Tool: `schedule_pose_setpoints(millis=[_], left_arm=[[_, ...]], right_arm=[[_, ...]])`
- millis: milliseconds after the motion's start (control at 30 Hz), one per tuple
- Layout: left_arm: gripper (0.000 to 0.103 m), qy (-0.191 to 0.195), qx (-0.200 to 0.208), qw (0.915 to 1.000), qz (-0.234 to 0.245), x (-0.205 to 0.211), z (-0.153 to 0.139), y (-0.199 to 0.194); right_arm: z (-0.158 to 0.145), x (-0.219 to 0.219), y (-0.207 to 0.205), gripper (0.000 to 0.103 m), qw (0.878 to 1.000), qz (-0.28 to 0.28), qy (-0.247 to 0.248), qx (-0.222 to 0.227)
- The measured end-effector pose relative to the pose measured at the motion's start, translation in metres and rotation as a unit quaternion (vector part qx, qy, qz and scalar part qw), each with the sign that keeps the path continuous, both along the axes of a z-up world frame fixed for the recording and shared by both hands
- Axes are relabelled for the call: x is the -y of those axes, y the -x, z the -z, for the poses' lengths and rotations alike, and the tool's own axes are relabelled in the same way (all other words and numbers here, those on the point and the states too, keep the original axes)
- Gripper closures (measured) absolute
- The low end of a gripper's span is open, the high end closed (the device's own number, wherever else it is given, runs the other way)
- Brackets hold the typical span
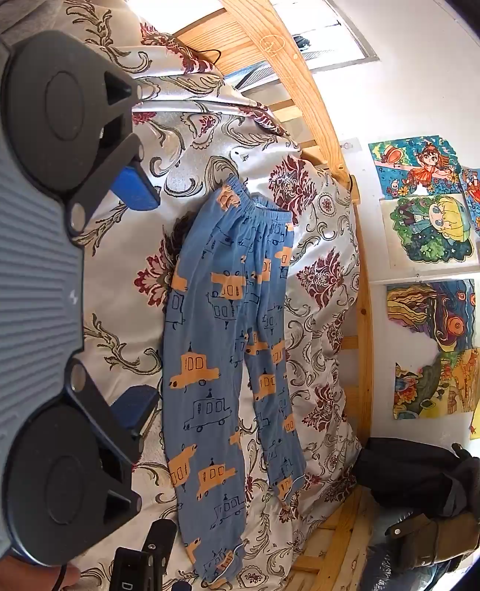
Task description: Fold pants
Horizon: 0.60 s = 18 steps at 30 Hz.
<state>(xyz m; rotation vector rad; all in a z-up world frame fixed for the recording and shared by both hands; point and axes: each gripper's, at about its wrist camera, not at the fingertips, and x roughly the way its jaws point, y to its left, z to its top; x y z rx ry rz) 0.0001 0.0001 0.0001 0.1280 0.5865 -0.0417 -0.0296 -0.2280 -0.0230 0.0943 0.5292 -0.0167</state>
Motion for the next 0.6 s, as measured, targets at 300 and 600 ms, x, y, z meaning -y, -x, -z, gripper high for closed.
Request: schedule_pose_setpoints(millis=[300,600], left_arm=[[0.0,-0.001,0.0,1.0,0.0,0.0,0.0,0.0],[0.0,0.0,-0.003,1.0,-0.001,-0.0001,0.0002,-0.0002]], right_arm=[[0.0,0.0,-0.0002,0.001,1.0,-0.001,0.0,-0.001],[-0.0022,-0.0008,-0.0006,0.001,1.0,-0.001,-0.003,0.004]])
